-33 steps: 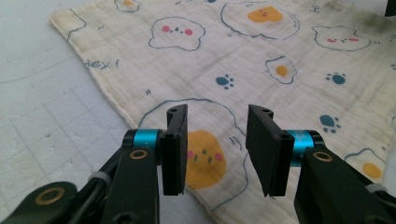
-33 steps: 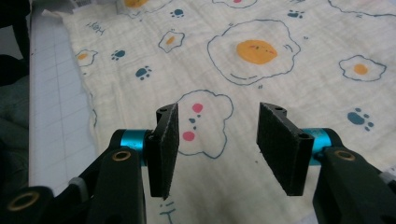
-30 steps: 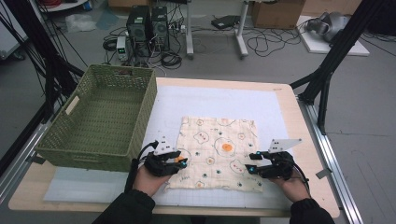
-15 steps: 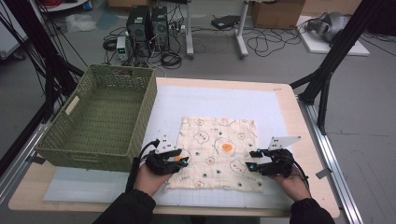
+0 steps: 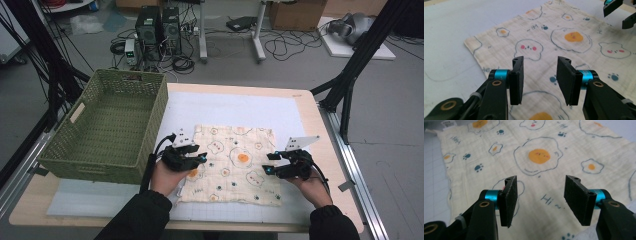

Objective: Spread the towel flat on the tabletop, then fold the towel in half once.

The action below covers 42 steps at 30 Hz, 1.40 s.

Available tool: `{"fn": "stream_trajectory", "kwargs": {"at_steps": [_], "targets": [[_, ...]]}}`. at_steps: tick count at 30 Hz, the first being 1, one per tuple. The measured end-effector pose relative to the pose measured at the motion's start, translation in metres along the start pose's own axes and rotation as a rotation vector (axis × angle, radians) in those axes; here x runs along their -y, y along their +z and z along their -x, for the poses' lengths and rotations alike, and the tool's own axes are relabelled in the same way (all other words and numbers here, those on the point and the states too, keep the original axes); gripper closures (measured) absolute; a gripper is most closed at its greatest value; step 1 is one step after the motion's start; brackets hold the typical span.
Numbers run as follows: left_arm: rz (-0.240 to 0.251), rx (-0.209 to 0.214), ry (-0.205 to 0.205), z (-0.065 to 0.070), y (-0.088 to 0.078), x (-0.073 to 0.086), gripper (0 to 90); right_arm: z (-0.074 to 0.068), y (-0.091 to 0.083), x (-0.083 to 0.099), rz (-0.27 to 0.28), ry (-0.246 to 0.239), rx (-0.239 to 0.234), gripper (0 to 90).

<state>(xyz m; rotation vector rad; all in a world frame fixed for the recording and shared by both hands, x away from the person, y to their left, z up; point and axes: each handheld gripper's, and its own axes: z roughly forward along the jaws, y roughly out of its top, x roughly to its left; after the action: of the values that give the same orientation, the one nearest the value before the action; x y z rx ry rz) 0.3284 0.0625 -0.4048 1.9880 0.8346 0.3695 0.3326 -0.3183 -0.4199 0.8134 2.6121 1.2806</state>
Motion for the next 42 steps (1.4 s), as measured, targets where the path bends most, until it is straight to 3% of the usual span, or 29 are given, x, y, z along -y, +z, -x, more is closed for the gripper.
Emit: {"fn": "stream_trajectory", "kwargs": {"at_steps": [8,13,16,19,24,29,32,33,36,39,42], "targets": [[0.016,0.002,-0.057,-0.017,0.017,-0.030,60.3,0.022,0.002,-0.022,-0.003,0.018,0.020,43.6],[-0.006,-0.019,-0.087,-0.029,0.031,-0.039,61.7,0.041,-0.001,-0.039,-0.010,0.028,0.069,44.3],[-0.041,-0.045,-0.095,-0.035,0.041,-0.037,62.0,0.053,0.001,-0.045,-0.009,0.043,0.095,46.7],[-0.067,-0.052,-0.128,-0.044,0.048,-0.031,63.9,0.063,0.008,-0.040,-0.024,0.059,0.121,49.1],[-0.110,-0.107,-0.137,-0.054,0.058,-0.025,65.2,0.079,0.018,-0.030,-0.059,0.108,0.153,52.4],[-0.155,-0.152,-0.149,-0.060,0.067,-0.018,64.8,0.086,0.026,-0.023,-0.099,0.137,0.192,52.6],[-0.203,-0.187,-0.124,-0.059,0.073,-0.016,64.9,0.088,0.029,-0.021,-0.124,0.140,0.210,54.4],[-0.221,-0.194,-0.122,-0.058,0.075,-0.014,65.5,0.088,0.031,-0.021,-0.131,0.139,0.213,55.7],[-0.216,-0.196,-0.108,-0.057,0.076,-0.014,69.1,0.087,0.033,-0.021,-0.139,0.125,0.236,61.9],[-0.216,-0.173,-0.070,-0.053,0.077,-0.014,81.7,0.084,0.033,-0.019,-0.126,0.122,0.245,75.2],[-0.217,-0.166,-0.086,-0.054,0.077,-0.014,86.4,0.083,0.034,-0.019,-0.128,0.121,0.219,85.5]]}}
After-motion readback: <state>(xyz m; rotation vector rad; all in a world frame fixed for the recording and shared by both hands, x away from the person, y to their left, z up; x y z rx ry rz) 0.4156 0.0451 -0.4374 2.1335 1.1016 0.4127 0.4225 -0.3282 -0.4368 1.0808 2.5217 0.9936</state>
